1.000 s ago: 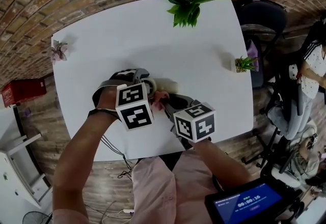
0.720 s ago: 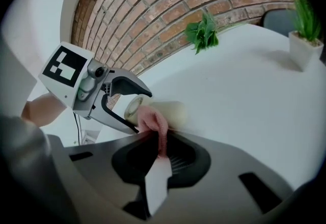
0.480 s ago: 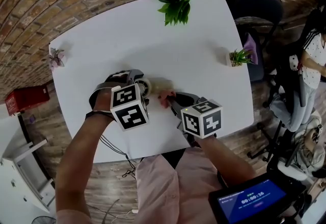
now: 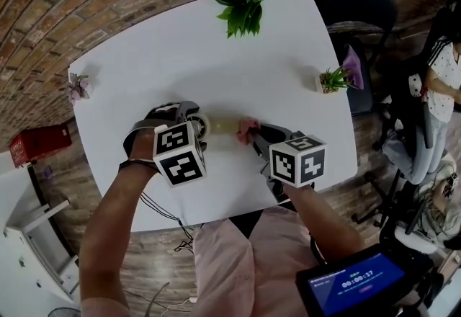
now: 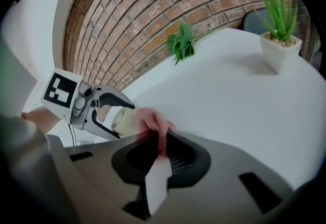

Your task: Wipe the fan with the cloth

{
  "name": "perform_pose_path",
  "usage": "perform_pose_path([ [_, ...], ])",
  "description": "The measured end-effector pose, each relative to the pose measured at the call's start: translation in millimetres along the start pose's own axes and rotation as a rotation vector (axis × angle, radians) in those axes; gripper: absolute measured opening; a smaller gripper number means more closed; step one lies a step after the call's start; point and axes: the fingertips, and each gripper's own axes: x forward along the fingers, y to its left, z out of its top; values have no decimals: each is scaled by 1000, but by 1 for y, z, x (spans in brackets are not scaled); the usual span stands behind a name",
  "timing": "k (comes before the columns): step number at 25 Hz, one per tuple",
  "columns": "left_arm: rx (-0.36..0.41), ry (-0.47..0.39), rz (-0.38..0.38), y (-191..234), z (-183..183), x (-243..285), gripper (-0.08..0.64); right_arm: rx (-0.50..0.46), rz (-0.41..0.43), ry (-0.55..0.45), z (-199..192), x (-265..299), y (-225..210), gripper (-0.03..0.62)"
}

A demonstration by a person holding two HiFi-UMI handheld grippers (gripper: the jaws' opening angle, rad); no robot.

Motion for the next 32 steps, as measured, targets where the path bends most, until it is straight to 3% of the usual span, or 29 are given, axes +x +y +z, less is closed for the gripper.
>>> perform_pose_path([
  [6,176,69,-31,-15,5,4,364,-28,-4,-60,23,-12,-19,43],
  [9,290,86,-38,-19,8,5,364,-116,19,-91,39,-17,-16,43],
  [11,381,105,-33,-21,9,7,365,-274,38,-94,47,-18,-6,44],
  [14,487,142,-34,-24,11,9,365,-585,47,-49,46,-12,13,44],
  [19,548,175,-43,-26,11,12,367,-966,165,90,15,11,37,44],
  [32,587,190,-18,-25,10,15,370,-1524,420,243,-14,27,60,40],
])
